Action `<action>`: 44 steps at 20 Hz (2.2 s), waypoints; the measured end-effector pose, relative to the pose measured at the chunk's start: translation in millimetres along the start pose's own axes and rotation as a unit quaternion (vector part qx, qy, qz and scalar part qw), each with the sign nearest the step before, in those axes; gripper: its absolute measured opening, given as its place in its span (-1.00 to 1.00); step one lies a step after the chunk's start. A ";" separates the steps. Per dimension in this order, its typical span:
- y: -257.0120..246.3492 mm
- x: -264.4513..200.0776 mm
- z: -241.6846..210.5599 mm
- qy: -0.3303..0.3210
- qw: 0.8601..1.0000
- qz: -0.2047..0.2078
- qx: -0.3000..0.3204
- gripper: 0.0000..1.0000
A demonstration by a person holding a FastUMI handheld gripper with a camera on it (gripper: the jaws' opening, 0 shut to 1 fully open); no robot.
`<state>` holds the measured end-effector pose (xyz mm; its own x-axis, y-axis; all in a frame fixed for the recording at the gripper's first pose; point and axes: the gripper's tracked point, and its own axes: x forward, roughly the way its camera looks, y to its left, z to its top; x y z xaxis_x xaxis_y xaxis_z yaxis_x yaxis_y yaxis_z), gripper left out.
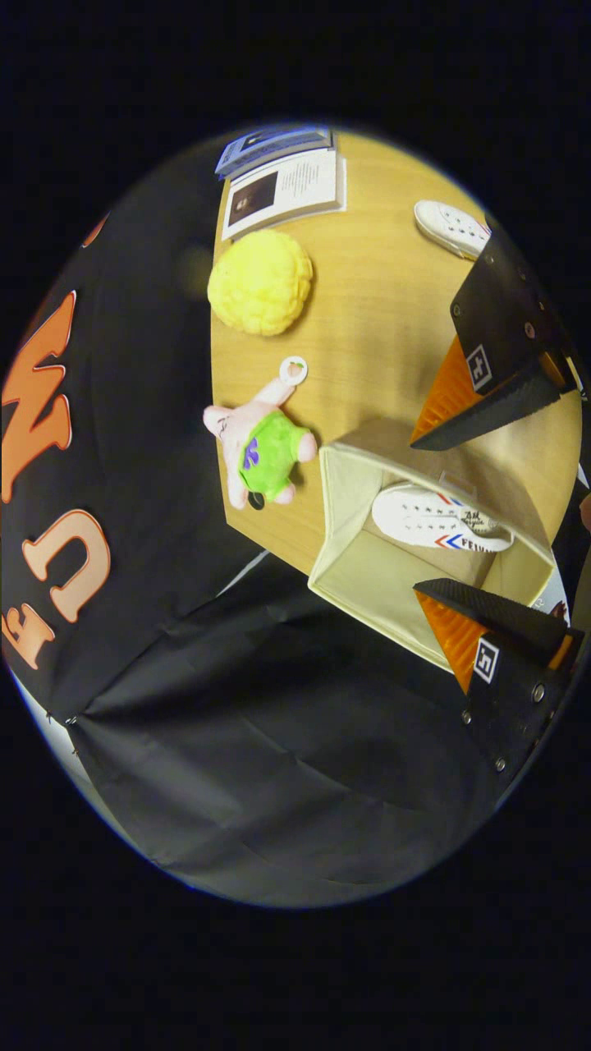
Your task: Open the storage box then place both shoes into the box .Put the left shoe in first, then the right shoe, with the right side of both shoes facing outward in a uniform manner.
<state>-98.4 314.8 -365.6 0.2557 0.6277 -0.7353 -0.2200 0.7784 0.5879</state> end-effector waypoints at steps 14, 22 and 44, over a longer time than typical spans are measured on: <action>-226.1 -123.8 -106.3 -0.004 0.980 -0.191 0.052 0.97; -287.6 -132.2 -188.0 0.051 0.966 -0.231 0.100 0.98; -299.6 -86.2 -207.8 0.058 0.963 -0.224 0.137 -0.20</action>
<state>-250.2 25.2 -548.5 0.1573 0.2357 -0.9590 0.1490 0.9543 0.2590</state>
